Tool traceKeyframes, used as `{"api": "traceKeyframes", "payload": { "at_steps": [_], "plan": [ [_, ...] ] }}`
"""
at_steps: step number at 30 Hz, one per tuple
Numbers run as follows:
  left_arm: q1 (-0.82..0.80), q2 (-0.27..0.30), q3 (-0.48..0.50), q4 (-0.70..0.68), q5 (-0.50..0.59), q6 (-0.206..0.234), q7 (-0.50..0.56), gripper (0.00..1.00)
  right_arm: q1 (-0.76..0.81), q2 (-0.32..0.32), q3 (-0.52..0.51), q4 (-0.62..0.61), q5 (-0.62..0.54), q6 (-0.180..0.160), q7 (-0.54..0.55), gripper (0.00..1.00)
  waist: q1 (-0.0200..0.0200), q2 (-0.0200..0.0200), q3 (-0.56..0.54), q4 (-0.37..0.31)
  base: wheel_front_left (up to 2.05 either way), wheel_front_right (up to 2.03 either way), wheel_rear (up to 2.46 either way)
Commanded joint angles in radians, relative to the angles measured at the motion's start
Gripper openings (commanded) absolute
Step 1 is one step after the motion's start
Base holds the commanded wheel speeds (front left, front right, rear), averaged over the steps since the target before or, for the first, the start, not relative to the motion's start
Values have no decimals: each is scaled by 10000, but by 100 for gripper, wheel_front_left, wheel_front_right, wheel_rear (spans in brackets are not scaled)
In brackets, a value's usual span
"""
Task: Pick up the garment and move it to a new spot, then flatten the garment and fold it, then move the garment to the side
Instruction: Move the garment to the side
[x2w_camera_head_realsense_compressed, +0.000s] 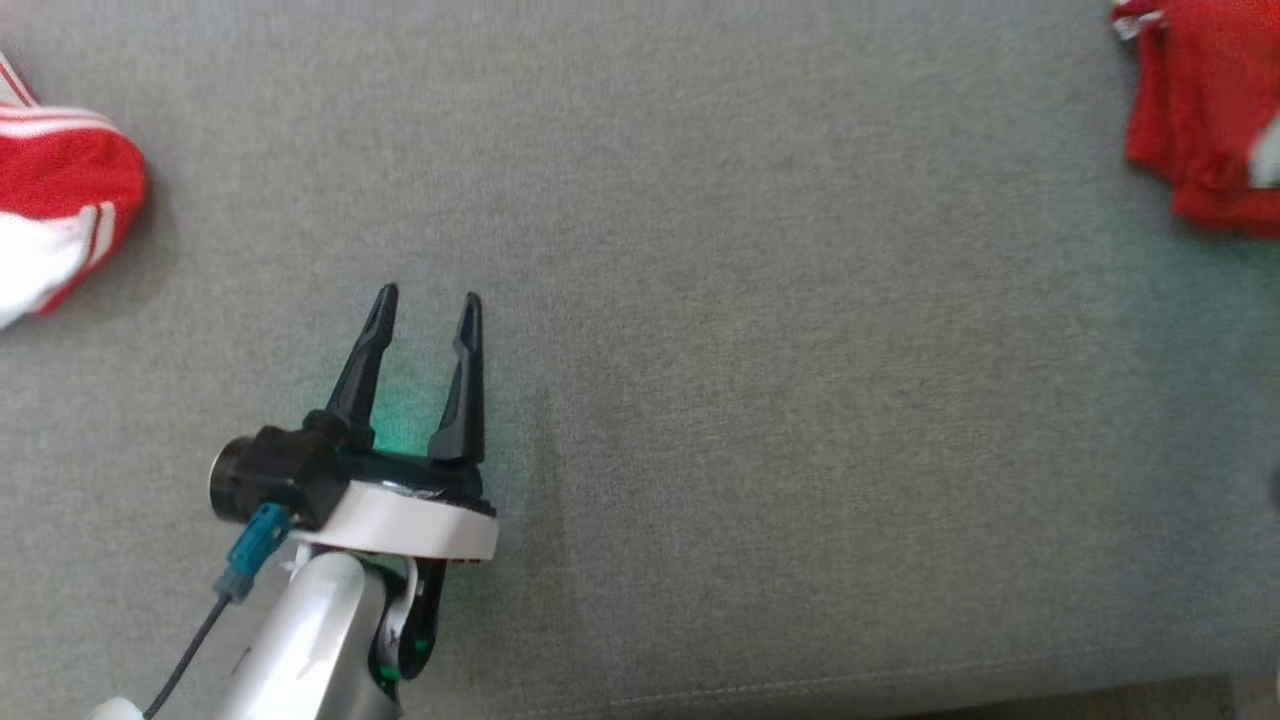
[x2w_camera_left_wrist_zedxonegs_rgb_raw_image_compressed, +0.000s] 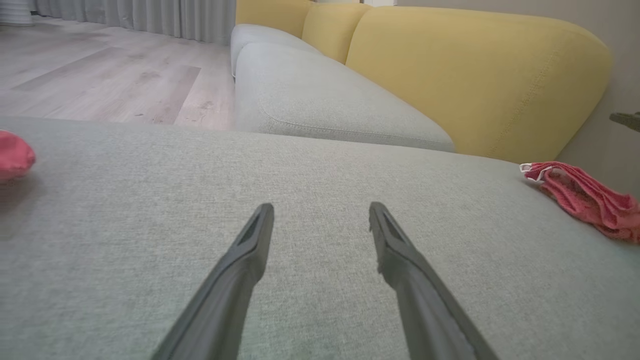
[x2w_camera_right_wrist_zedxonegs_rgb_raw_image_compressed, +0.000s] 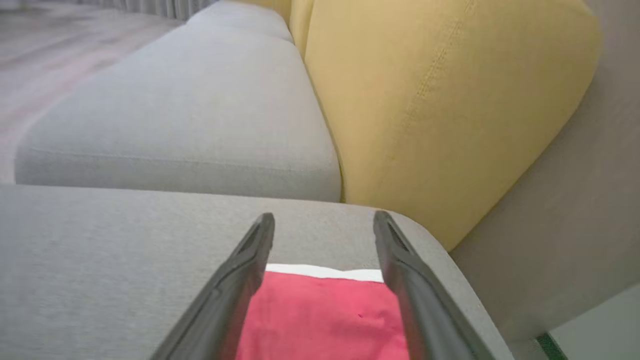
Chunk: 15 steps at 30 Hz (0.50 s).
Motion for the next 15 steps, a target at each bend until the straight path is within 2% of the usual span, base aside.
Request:
{"api": "traceKeyframes", "payload": {
  "at_steps": [1, 7, 15],
  "plan": [
    [-4, 192, 418, -194, -79, 74, -66, 100, 99, 103, 246, -398, 145, 65, -193, 100, 0, 0, -414, -117, 0, 0, 0],
    [262, 137, 679, 539, -418, 72, -258, 100, 997, 1185, 1330, -488, 716, 65, -821, 100, 0, 0, -1683, -78, 0, 0, 0],
    [1407, 208, 1198, 1225, -867, 235, -450, 100, 3091, 2089, 2178, -1082, 541, 65, -2045, 100, 0, 0, -3190, 114, 0, 0, 0]
  ]
}}
